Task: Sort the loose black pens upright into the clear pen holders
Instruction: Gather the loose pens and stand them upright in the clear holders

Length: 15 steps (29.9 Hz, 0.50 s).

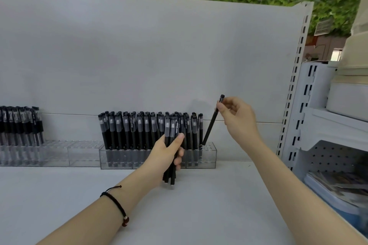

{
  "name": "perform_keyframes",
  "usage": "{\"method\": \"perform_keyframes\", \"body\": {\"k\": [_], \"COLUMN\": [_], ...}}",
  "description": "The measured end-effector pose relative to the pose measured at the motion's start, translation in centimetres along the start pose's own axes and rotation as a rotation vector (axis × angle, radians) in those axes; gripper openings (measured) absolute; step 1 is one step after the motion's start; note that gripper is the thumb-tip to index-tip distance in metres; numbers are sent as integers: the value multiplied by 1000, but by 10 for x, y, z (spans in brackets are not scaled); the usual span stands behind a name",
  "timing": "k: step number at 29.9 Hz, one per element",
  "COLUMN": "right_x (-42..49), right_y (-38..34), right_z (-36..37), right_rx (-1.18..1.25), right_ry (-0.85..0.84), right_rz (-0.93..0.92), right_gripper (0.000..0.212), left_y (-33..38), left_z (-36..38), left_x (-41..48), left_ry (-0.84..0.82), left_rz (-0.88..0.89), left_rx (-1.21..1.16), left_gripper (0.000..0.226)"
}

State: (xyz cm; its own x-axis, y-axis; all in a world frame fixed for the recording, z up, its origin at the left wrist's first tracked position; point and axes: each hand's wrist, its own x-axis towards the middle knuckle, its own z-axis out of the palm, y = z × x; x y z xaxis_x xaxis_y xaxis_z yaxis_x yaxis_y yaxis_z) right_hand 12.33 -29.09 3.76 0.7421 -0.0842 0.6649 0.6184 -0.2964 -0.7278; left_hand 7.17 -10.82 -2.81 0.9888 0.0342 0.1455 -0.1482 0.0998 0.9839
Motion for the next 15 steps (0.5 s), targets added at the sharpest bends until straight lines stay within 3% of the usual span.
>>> {"method": "perform_keyframes", "body": {"k": [3, 5, 9, 15], "right_x": [-2, -4, -7, -11], "right_y": [5, 8, 15, 24], "right_z": [3, 4, 10, 18], "right_rx": [-53, -86, -226, -247], "right_ry": [-30, -54, -173, -163], "right_rz": [-16, -20, -2, 34], "right_gripper": [4, 4, 4, 5], "left_y": [1, 2, 6, 4], "left_z": [0, 0, 1, 5], "left_x": [3, 2, -4, -9], "left_ry": [-22, -50, -83, -71], "left_rz": [-22, -18, 29, 18], "left_rx": [-74, -112, -69, -110], "left_gripper": [69, 70, 26, 23]}}
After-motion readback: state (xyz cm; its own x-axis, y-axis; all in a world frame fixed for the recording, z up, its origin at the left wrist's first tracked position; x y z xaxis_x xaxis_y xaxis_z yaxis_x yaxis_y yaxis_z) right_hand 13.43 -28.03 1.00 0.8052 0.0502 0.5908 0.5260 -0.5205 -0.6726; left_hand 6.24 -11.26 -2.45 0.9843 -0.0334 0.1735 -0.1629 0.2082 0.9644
